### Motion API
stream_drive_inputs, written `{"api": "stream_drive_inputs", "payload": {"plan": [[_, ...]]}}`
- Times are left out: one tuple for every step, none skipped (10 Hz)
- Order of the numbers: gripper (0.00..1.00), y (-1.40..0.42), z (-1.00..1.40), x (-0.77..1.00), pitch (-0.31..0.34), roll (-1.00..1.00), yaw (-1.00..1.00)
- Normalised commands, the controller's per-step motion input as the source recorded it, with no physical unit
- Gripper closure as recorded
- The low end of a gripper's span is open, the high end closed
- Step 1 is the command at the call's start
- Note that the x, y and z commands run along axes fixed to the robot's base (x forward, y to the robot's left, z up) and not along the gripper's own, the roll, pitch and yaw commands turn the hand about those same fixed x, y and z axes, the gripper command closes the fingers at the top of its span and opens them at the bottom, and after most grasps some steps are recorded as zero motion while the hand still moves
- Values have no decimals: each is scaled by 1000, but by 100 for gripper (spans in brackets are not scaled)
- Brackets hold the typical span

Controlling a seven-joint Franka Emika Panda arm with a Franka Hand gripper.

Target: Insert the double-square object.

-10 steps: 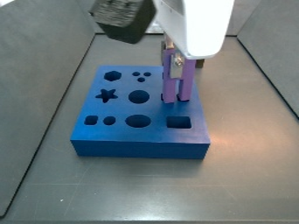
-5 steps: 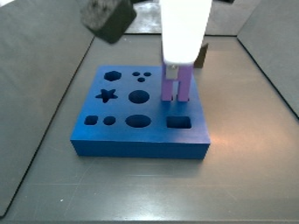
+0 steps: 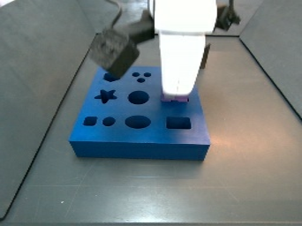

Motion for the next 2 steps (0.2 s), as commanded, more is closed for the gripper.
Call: {"api": "stream_drive_inputs", "payload": {"plan": [[100,0,-17,0,-90,-14,0],[100,0,0,0,0,0,0]]}}
